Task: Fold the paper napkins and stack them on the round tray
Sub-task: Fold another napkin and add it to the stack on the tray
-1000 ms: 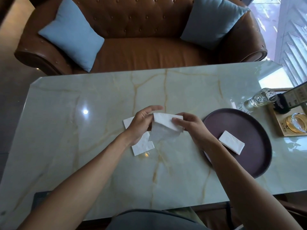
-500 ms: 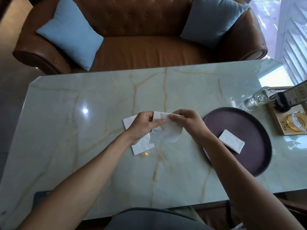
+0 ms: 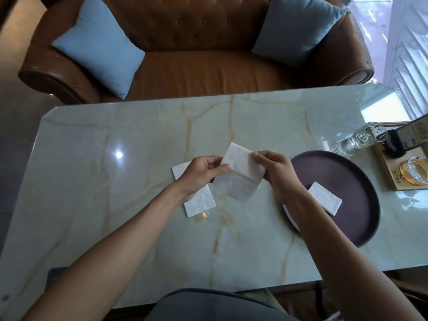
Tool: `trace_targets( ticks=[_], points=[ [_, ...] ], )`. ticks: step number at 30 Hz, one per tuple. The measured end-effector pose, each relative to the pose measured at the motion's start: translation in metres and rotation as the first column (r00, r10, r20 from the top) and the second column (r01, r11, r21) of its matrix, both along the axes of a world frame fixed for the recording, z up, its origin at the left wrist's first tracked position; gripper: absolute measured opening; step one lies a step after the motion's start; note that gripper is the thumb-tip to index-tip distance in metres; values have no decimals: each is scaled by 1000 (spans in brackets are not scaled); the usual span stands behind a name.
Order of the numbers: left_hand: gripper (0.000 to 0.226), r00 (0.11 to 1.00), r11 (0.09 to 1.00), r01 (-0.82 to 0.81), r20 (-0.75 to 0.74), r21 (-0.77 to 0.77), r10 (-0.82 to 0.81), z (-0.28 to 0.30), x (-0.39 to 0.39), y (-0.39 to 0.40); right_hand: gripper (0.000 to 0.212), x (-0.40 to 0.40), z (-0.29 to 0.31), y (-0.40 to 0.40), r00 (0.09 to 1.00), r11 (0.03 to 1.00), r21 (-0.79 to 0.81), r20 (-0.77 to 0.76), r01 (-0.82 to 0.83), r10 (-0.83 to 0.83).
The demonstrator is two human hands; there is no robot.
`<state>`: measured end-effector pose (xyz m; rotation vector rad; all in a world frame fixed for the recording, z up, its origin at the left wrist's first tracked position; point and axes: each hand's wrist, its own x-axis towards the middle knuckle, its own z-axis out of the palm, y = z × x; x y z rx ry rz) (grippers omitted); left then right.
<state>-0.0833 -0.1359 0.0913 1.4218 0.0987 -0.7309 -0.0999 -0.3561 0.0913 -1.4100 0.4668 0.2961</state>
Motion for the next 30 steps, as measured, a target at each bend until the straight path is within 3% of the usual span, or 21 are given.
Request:
trace_targets(
  ticks=[5, 9, 12, 17, 20, 24, 30],
  points=[
    [36, 996, 997, -61, 67, 42, 59, 1, 1, -1, 6, -1, -2, 1, 999, 1000, -15, -44, 4, -4],
    [44, 989, 995, -77, 127, 58, 70, 4, 4, -2, 11, -4, -7, 5, 989, 997, 66, -143, 39, -29],
    [41, 985, 997, -42, 168, 72, 30, 9, 4, 0, 12, -6, -7, 7, 985, 990, 136, -172, 35, -11],
    [55, 973, 978, 67, 204, 198, -108, 6, 4, 2, 12, -6, -3, 8, 974, 975, 205, -225, 82, -35],
    [49, 962, 967, 43, 250, 251, -108, 3, 2, 0, 11, -6, -1, 9, 966, 963, 249, -256, 101, -35],
    [40, 956, 943, 25, 267, 333, -119, -2, 1, -3, 38, -6, -4, 10, 961, 966, 228, -272, 123, -58],
    [27, 950, 922, 13, 282, 387, -132, -10, -3, -3, 44, -5, -9, 6, 965, 965, 221, -251, 139, -82]
  ],
)
